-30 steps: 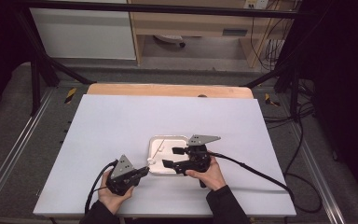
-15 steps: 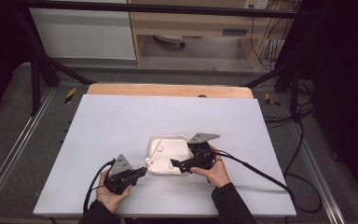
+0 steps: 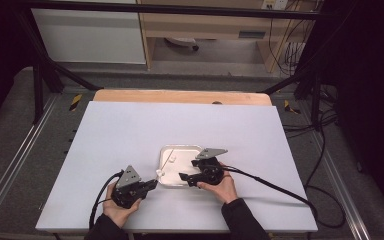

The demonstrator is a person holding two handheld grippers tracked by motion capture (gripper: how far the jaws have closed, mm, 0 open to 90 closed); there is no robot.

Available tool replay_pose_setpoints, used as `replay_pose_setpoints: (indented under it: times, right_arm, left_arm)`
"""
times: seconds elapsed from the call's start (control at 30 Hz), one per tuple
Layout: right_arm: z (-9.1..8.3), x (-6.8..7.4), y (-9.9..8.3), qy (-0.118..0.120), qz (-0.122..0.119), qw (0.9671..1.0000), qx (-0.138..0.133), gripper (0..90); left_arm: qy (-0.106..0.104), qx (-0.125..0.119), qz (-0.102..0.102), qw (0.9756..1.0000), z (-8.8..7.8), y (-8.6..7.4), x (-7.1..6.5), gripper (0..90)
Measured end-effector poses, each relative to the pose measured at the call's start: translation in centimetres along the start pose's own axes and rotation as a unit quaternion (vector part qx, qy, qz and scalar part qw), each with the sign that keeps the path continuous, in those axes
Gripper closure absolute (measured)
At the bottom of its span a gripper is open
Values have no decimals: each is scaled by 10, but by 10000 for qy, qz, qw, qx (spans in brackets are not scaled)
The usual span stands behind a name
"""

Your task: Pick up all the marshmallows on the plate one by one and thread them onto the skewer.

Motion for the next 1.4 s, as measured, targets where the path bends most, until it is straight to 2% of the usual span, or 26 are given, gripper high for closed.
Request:
replay_pose_setpoints:
  times: [0.07, 0.3, 0.53, 0.77, 0.87, 1.17, 1.4]
  right_arm:
    - [1, 2, -1, -6, -103, 9999, 44, 331]
    - [3, 3, -5, 22, -182, 9996, 205, 437]
    - [4, 6, -7, 2, -382, 9987, 325, 500]
    - [5, 8, -8, -26, -627, 9974, 351, 627]
    - [4, 8, -8, -40, -691, 9969, 364, 651]
    - [3, 8, -8, -32, -591, 9976, 368, 702]
    - [-5, 11, 0, 30, -510, 9985, 195, 718]
  left_arm:
    - [-2, -2, 0, 10000, 0, 0, 0, 886]
    - [3, -20, -7, 10000, -1, 0, 1, 887]
    - [-2, -24, 1, 10000, -1, 1, 0, 888]
    - [-6, -26, 2, 10000, -1, 1, 0, 888]
    - [-3, -21, 1, 10000, -1, 1, 0, 888]
    - [0, -26, 0, 10000, -1, 1, 0, 889]
    - [-10, -48, 0, 10000, -1, 1, 0, 889]
Point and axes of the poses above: each handheld gripper's, and its own axes: z roughly forward along the jaws, y roughly out of its top, x roughly to its left, the point moved 7 cm from there along z, roughly forward along the jaws, and after that the axes turned 4 degrees about z, right-handed, at the moved point
